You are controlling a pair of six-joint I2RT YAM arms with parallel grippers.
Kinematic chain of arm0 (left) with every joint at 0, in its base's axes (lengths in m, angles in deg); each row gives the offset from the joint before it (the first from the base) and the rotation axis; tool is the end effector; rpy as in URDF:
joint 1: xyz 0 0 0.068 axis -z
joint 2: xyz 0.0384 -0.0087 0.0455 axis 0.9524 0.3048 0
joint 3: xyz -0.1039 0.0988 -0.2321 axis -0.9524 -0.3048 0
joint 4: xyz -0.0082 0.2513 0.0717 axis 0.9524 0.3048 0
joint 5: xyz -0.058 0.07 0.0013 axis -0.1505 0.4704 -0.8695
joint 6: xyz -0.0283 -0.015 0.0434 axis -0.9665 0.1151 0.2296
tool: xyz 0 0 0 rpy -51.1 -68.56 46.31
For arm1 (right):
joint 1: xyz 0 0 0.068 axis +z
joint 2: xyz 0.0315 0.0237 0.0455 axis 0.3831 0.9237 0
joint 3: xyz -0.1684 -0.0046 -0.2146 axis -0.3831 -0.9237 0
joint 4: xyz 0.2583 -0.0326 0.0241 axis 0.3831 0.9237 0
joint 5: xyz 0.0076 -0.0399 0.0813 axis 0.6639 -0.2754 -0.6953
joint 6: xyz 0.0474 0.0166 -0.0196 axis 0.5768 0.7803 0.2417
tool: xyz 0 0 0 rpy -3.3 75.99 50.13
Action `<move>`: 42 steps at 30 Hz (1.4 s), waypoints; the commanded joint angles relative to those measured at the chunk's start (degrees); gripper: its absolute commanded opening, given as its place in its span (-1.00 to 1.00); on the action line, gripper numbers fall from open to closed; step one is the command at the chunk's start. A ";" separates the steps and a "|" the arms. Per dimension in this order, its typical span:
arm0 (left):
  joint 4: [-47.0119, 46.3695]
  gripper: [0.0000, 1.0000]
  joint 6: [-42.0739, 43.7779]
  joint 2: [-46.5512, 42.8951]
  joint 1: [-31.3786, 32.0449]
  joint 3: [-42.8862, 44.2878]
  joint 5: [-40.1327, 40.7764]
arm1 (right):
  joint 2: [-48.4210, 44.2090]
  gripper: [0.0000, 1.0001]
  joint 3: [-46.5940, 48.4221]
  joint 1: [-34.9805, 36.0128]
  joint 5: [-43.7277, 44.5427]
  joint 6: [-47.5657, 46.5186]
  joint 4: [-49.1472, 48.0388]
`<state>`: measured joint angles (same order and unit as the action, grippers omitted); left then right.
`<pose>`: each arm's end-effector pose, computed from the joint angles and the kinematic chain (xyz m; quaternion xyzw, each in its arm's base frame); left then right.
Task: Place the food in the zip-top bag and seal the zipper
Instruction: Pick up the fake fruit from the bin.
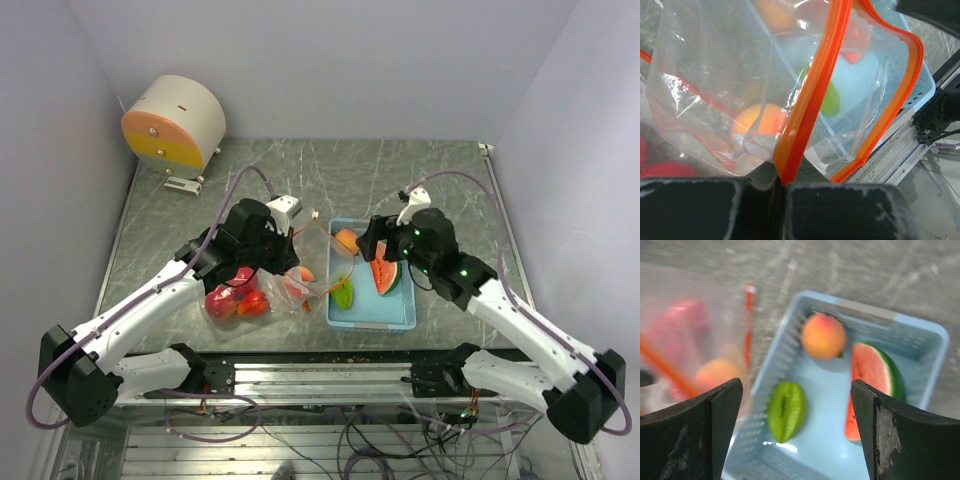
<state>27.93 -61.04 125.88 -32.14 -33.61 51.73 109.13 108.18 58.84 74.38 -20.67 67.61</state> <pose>0.1826 -0.1624 0.3034 0.2162 0.8655 -0.2859 0.3499 0.1788 0.1284 0.3070 -0.0789 0.8280 0.2478 0.4969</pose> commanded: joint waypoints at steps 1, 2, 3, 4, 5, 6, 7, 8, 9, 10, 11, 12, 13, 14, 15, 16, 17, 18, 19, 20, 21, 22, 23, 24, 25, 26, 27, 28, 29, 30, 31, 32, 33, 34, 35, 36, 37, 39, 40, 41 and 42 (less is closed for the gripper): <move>-0.70 -0.86 0.64 -1.76 -0.17 -0.30 0.78 | 8.35 0.81 3.47 -0.50 15.29 1.92 11.56; -0.62 -0.86 0.72 -2.01 -0.13 -0.31 0.62 | 9.64 0.81 3.39 -0.56 16.37 2.41 11.95; -0.55 -0.87 0.80 -2.16 -0.15 -0.38 0.55 | 10.59 0.82 3.00 -0.67 16.93 2.77 11.97; -0.47 -0.86 0.84 -2.31 -0.15 -0.33 0.53 | 11.16 0.82 2.40 -0.77 17.00 2.97 11.62; -0.25 -0.86 0.95 -2.30 -0.13 -0.25 0.52 | 11.66 0.82 1.81 -1.12 16.82 3.05 11.02; -0.03 -0.86 1.09 -2.32 -0.17 -0.15 0.58 | 12.21 0.83 1.23 -1.46 16.60 3.04 10.49; 0.00 -0.86 1.16 -2.37 -0.18 -0.08 0.55 | 12.93 0.83 0.84 -1.83 16.48 3.01 10.41; 0.00 -0.86 1.21 -2.47 -0.13 -0.12 0.39 | 13.78 0.84 0.64 -2.27 16.39 2.90 10.59; -0.12 -0.86 1.22 -2.61 -0.13 -0.15 0.16 | 14.78 0.84 0.42 -2.67 16.45 2.88 10.80; -0.24 -0.86 1.22 -2.80 -0.13 -0.24 -0.08 | 15.56 0.85 0.08 -3.07 16.46 2.80 10.77; -0.34 -0.86 1.24 -3.07 -0.15 -0.30 -0.15 | 16.63 0.86 -0.45 -3.61 15.82 2.31 10.08; -0.43 -0.86 1.20 -3.25 -0.15 -0.37 -0.24 | 17.57 0.87 -1.04 -4.07 14.35 1.60 9.07; -0.44 -0.86 1.20 -3.49 -0.13 -0.42 -0.31 | 18.44 0.88 -1.52 -4.54 12.72 1.23 8.23; -0.51 -0.86 1.19 -3.64 -0.13 -0.42 -0.43 | 19.50 0.90 -1.97 -4.83 11.06 0.94 7.44; -0.48 -0.86 1.18 -3.73 -0.13 -0.43 -0.42 | 20.55 0.90 -2.17 -4.97 10.40 0.72 6.82; -0.40 -0.86 1.25 -3.76 -0.13 -0.33 -0.46 | 21.50 0.90 -2.20 -5.16 10.15 0.63 6.31; -0.25 -0.86 1.31 -3.68 -0.15 -0.22 -0.49 | 22.46 0.90 -2.25 -5.25 10.01 0.57 5.85; -0.12 -0.86 1.28 -3.65 -0.13 -0.16 -0.49 | 23.16 0.91 -2.34 -5.41 9.69 0.44 5.23; -0.01 -0.86 1.37 -3.61 -0.15 -0.02 -0.58 | 23.80 0.90 -2.50 -5.50 9.22 0.29 4.62; 0.16 -0.86 1.39 -3.62 -0.15 0.00 -0.61 | 24.38 0.90 -2.60 -5.55 8.90 0.26 4.16; 0.26 -0.86 1.51 -3.63 -0.14 -0.04 -0.60 | 24.95 0.90 -2.64 -5.55 8.69 0.25 3.73; 0.34 -0.86 1.52 -3.72 -0.18 -0.01 -0.46 | 25.55 0.90 -2.77 -5.55 8.56 0.35 3.34; 0.51 -0.86 1.52 -3.84 -0.18 -0.07 -0.35 | 26.09 0.90 -2.91 -5.64 8.54 0.35 3.01; 0.51 -0.86 1.55 -3.93 -0.13 -0.03 -0.32 | 26.66 0.89 -2.96 -5.64 8.46 0.33 2.70; 0.55 -0.86 1.48 -4.02 -0.17 -0.04 -0.22 | 27.14 0.88 -3.10 -5.64 8.57 0.33 2.43; 0.54 -0.86 1.50 -4.11 -0.16 -0.04 -0.18 | 27.77 0.86 -3.28 -5.60 8.80 0.36 2.22; 0.53 -0.86 1.48 -4.11 -0.14 -0.07 -0.22 | 28.32 0.84 -3.45 -5.59 9.27 0.30 2.07; 0.61 -0.86 1.39 -4.13 -0.13 -0.06 -0.17 | 28.81 0.83 -3.67 -5.64 9.86 0.29 1.89; 0.63 -0.86 1.39 -4.21 -0.13 -0.06 -0.19 | 29.28 0.81 -3.84 -5.64 10.49 0.37 1.82; 0.72 -0.86 1.28 -4.28 -0.14 -0.02 -0.16 | 29.75 0.75 -4.00 -5.64 11.26 0.49 1.75; 0.71 -0.86 1.29 -4.22 -0.15 -0.01 -0.17 | 30.23 0.67 -3.97 -5.60 12.32 0.66 1.84; 0.78 -0.86 1.23 -4.22 -0.19 -0.07 -0.13 | 30.45 0.59 -3.78 -5.62 12.85 1.04 2.00; 0.79 -0.86 1.21 -4.31 -0.18 0.02 -0.16 | 30.63 0.54 -3.65 -5.57 13.67 1.10 1.88; 0.86 -0.86 1.23 -4.37 -0.18 0.14 -0.16 | 30.65 0.52 -3.66 -5.60 13.91 1.32 1.55; 0.93 -0.86 1.21 -4.34 -0.14 0.30 -0.22 | 30.54 0.50 -3.50 -5.64 14.05 1.70 1.25; 1.01 -0.86 1.24 -4.24 -0.13 0.42 -0.19 | 30.50 0.37 -3.34 -5.64 13.96 1.76 0.96; 1.18 -0.86 1.22 -4.30 -0.13 0.52 -0.10 | 30.34 0.22 -3.15 -5.64 13.76 1.99 0.66; 1.38 -0.86 1.29 -4.22 -0.14 0.61 0.07 | 29.95 -0.13 -2.82 -5.64 13.68 2.38 0.42; 1.54 -0.86 1.27 -4.19 -0.13 0.66 0.17 | 29.47 -0.34 -2.60 -5.64 13.90 2.57 0.55; 1.64 -0.86 1.31 -4.18 -0.13 0.66 0.17 | 28.95 -0.43 -2.44 -5.64 13.96 2.59 0.81; 1.79 -0.86 1.30 -4.23 -0.13 0.71 0.23 | 28.00 -0.53 -2.21 -5.64 14.18 2.60 1.22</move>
<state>29.16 -60.54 122.49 -32.14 -33.74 51.71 138.46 105.28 53.66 86.49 -18.48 68.58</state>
